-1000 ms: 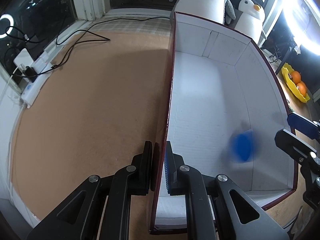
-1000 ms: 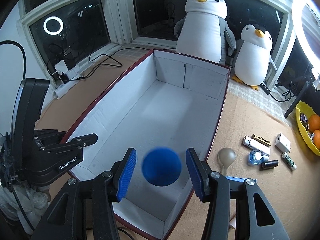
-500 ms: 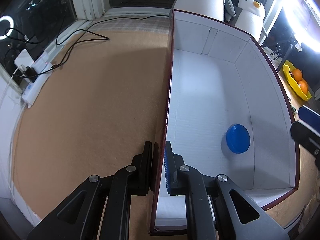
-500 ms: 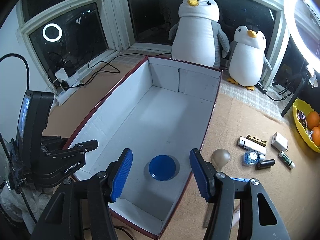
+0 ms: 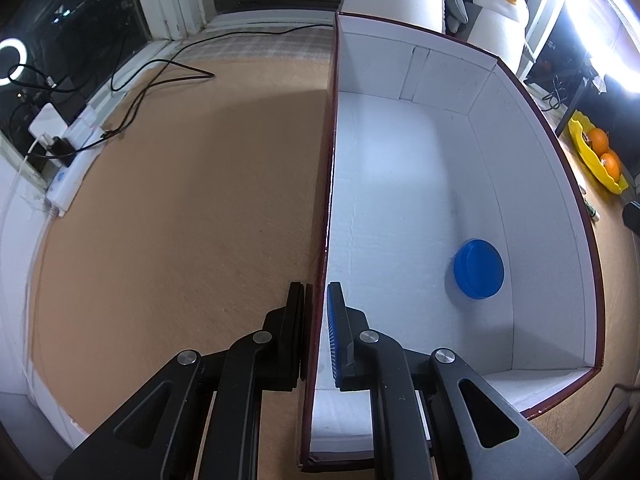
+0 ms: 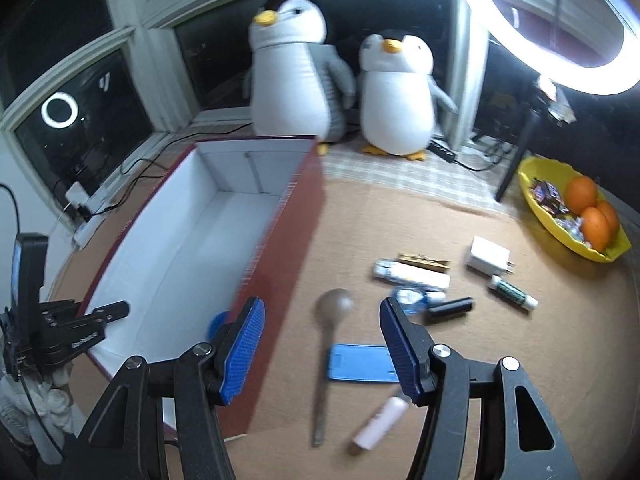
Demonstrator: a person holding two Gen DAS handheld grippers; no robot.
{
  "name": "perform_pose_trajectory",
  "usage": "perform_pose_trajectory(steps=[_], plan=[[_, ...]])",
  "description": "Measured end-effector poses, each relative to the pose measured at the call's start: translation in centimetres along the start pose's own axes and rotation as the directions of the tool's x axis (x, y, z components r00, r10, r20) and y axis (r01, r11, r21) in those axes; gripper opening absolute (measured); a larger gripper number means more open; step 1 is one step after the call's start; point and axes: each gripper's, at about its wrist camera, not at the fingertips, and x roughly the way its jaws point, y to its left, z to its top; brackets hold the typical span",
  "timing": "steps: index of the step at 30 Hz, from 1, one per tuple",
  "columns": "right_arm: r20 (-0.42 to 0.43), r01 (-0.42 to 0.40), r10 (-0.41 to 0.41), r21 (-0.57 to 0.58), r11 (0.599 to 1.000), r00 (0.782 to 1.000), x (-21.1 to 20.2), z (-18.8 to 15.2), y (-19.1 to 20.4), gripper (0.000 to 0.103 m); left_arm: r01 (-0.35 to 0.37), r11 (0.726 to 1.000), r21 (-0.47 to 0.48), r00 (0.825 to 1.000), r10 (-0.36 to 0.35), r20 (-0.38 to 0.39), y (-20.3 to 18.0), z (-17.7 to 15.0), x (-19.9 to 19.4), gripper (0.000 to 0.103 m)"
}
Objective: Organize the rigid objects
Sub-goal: 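Move the right gripper back to the green-labelled tube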
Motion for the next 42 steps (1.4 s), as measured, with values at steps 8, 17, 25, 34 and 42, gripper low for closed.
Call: perform_pose_trajectory(steps=[8, 17, 25, 34, 42], plan=[[-0.028, 0.111, -0.109, 0.083, 0.99, 0.994, 0.5, -0.8, -8.2, 0.056, -0.016, 1.0, -0.002, 1.0, 0.016, -0.015, -0.3, -0.1, 0.0, 0.01], [-0.101, 0.204, -0.194, 0.095, 0.974, 0.976, 3.6, -1.2, -15.2, 0.056, -0.032, 0.999, 0.008, 0.999, 0.033, -0.036, -0.4, 0.0, 0.2, 0.01], [-0.157, 0.23, -0.222, 0.033, 0.973, 0.962, 7.3, -0.5, -17.1, 0.056, -0.038, 0.999, 0.009, 0.998, 0.038, -0.059, -0.3, 0.1, 0.5, 0.01], [-0.211, 0.245, -0.24, 0.001, 0.969, 0.948, 10.7, 0.1, -18.7, 0.056, -0.042, 0.999, 0.006, 0.996, 0.042, -0.074, 0.3, 0.1, 0.6, 0.01], [-0.224, 0.238, -0.237, -0.021, 0.971, 0.945, 11.5, 0.0, -18.9, 0.056, -0.032, 0.999, 0.001, 0.997, 0.032, -0.074, 0.4, 0.3, 0.6, 0.011]])
